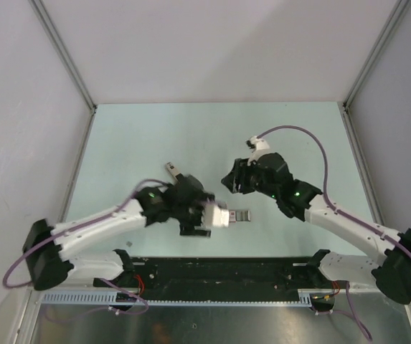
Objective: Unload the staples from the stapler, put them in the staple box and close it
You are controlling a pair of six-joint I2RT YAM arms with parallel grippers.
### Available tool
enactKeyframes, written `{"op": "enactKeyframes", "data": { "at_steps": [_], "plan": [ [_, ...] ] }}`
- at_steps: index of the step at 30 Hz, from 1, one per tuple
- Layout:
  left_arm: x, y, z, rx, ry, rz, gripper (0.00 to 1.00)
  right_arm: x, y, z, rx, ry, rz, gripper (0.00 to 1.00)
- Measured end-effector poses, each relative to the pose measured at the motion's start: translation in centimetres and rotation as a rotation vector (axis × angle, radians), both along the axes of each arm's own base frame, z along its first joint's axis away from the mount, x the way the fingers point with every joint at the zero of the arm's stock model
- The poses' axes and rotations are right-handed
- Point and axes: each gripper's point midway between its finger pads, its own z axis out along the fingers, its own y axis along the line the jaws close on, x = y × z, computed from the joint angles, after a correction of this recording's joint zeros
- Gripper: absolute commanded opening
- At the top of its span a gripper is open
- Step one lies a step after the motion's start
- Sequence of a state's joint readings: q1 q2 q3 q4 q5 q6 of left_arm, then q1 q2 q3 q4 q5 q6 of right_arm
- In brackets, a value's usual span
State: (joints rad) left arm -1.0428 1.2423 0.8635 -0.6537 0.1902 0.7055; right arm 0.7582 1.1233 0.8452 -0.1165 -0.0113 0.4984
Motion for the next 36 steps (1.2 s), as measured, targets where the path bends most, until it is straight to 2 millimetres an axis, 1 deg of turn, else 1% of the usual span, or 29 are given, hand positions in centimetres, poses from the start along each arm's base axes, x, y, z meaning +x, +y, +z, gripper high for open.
{"op": "enactKeyframes", "data": {
  "at_steps": [2, 3, 5, 6, 7, 8, 9, 11, 13, 15, 17, 19, 22, 26, 29, 33, 36],
  "plan": [
    [2.3, 0.2, 4.3, -0.11, -0.021, 0.084, 0.83, -0.6, 1.2, -0.8, -0.029, 0.014, 0.037, 0.52],
    [4.1, 0.6, 7.0, -0.181, -0.045, 0.148, 0.83, -1.3, 2.3, -1.5, -0.055, 0.025, 0.071, 0.52],
    [7.7, 2.5, 12.1, -0.302, -0.123, 0.28, 0.84, -3.0, 4.4, -3.3, -0.102, 0.052, 0.142, 0.52],
    [9.1, 3.9, 14.1, -0.348, -0.162, 0.343, 0.84, -3.7, 5.2, -4.1, -0.124, 0.064, 0.168, 0.52],
    [10.0, 5.3, 15.7, -0.383, -0.196, 0.399, 0.84, -4.6, 6.1, -5.3, -0.15, 0.08, 0.199, 0.52],
    [10.6, 6.4, 16.7, -0.407, -0.216, 0.442, 0.84, -5.5, 6.8, -6.5, -0.18, 0.097, 0.231, 0.52],
    [10.8, 7.2, 17.2, -0.421, -0.22, 0.469, 0.84, -6.4, 7.5, -7.8, -0.209, 0.114, 0.26, 0.52],
    [11.0, 8.9, 17.3, -0.44, -0.192, 0.539, 0.84, -8.2, 8.4, -10.0, -0.266, 0.138, 0.318, 0.53],
    [11.3, 10.1, 16.9, -0.448, -0.147, 0.598, 0.84, -9.6, 9.1, -11.6, -0.311, 0.149, 0.367, 0.53],
    [11.7, 11.2, 15.9, -0.449, -0.089, 0.662, 0.86, -10.6, 9.6, -12.7, -0.344, 0.15, 0.409, 0.54],
    [12.0, 12.1, 14.8, -0.448, -0.027, 0.719, 0.9, -11.3, 10.2, -13.2, -0.366, 0.146, 0.448, 0.54],
    [12.1, 12.5, 14.0, -0.447, 0.028, 0.756, 0.95, -11.5, 10.7, -13.3, -0.378, 0.136, 0.473, 0.54],
    [12.0, 12.6, 13.4, -0.456, 0.087, 0.782, 0.98, -11.4, 11.5, -13.5, -0.401, 0.117, 0.501, 0.53],
    [11.4, 12.3, 13.0, -0.468, 0.137, 0.784, 0.99, -11.1, 12.1, -14.2, -0.446, 0.091, 0.522, 0.52],
    [11.2, 12.1, 12.9, -0.475, 0.159, 0.787, 0.99, -11.0, 12.1, -15.2, -0.495, 0.082, 0.533, 0.51],
    [11.2, 12.1, 13.0, -0.482, 0.167, 0.794, 1.0, -10.8, 11.5, -16.6, -0.565, 0.078, 0.536, 0.5],
    [11.2, 12.2, 12.9, -0.483, 0.168, 0.796, 0.99, -10.7, 11.1, -17.4, -0.601, 0.076, 0.533, 0.49]
  ]
}}
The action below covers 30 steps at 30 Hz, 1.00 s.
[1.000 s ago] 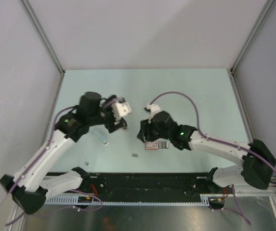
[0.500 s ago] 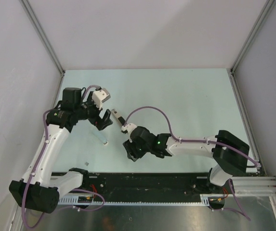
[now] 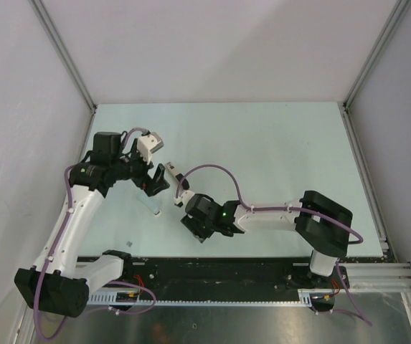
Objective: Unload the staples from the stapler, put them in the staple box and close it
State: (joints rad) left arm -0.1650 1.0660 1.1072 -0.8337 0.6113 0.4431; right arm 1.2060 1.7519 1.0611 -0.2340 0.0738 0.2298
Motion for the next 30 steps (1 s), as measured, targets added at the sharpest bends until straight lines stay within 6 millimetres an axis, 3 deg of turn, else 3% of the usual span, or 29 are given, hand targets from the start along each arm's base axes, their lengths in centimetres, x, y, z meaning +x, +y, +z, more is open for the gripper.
{"op": "enactKeyframes", "data": {
  "at_steps": [21, 30],
  "plan": [
    [-0.2, 0.1, -0.6, 0.001, 0.019, 0.0, 0.99, 0.1, -0.8, -1.7, -0.073, -0.007, 0.008, 0.3],
    [-0.6, 0.1, -1.5, 0.005, 0.046, 0.001, 0.99, 0.2, -0.7, -1.8, -0.072, -0.01, 0.01, 0.13]
  ]
}}
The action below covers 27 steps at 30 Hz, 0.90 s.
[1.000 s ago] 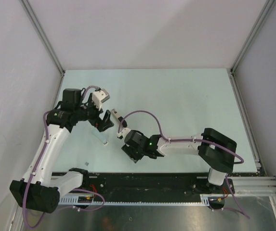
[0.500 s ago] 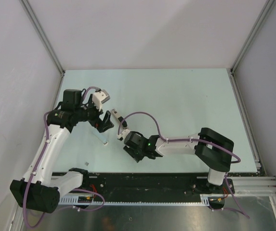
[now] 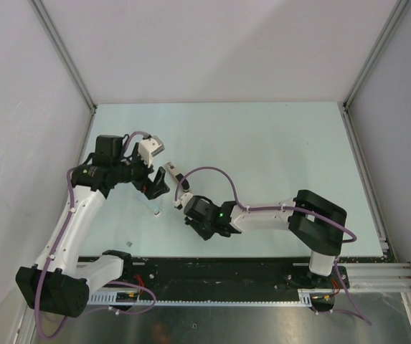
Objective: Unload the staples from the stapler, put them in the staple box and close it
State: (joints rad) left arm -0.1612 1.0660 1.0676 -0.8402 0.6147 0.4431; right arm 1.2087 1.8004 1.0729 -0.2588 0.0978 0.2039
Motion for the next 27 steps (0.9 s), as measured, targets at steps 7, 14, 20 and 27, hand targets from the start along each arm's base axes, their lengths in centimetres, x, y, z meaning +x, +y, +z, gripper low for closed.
{"op": "enactKeyframes", "data": {
  "at_steps": [7, 14, 20, 27],
  "plan": [
    [0.0, 0.0, 0.0, -0.003, 0.001, -0.001, 0.96, 0.5, -0.2, 0.2, -0.002, -0.017, -0.045, 0.01],
    [0.0, 0.0, 0.0, -0.003, 0.002, 0.0, 0.95, 3.4, -2.0, 3.7, 0.064, -0.065, -0.321, 0.0],
    [-0.2, 0.0, -0.3, -0.001, 0.009, 0.0, 0.95, 7.0, -6.2, 6.0, 0.103, -0.062, -0.638, 0.0],
    [-0.3, 0.0, -0.4, -0.001, 0.008, -0.001, 0.95, 7.5, -10.2, 5.6, 0.015, -0.064, -0.798, 0.0]
  ]
}}
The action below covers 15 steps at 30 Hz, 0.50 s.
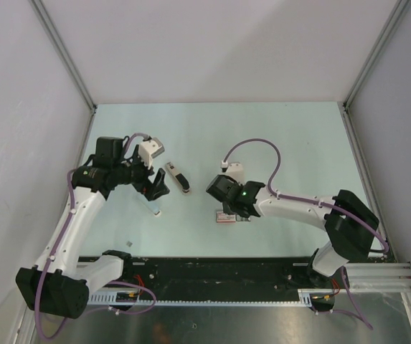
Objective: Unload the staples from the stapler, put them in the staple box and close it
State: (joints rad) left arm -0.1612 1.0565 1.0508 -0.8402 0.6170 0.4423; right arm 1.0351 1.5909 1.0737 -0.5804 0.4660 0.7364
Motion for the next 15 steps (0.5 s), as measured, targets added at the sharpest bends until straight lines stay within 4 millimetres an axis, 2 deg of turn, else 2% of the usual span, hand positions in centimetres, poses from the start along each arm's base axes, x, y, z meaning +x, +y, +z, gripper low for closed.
{"op": "enactKeyframes", "data": {
  "at_steps": [5, 11, 15],
  "plan": [
    [-0.1, 0.0, -0.2, 0.001, 0.004, 0.0, 0.95, -0.3, -1.8, -0.4, -0.02, 0.018, -0.048, 0.0],
    [-0.1, 0.0, -0.3, 0.002, 0.007, -0.001, 0.95, -0.8, -4.2, -1.8, -0.051, 0.048, -0.093, 0.0],
    [-0.1, 0.0, -0.3, 0.002, 0.008, -0.001, 0.95, -1.0, -5.0, -2.6, -0.066, 0.065, -0.104, 0.0]
  ]
}}
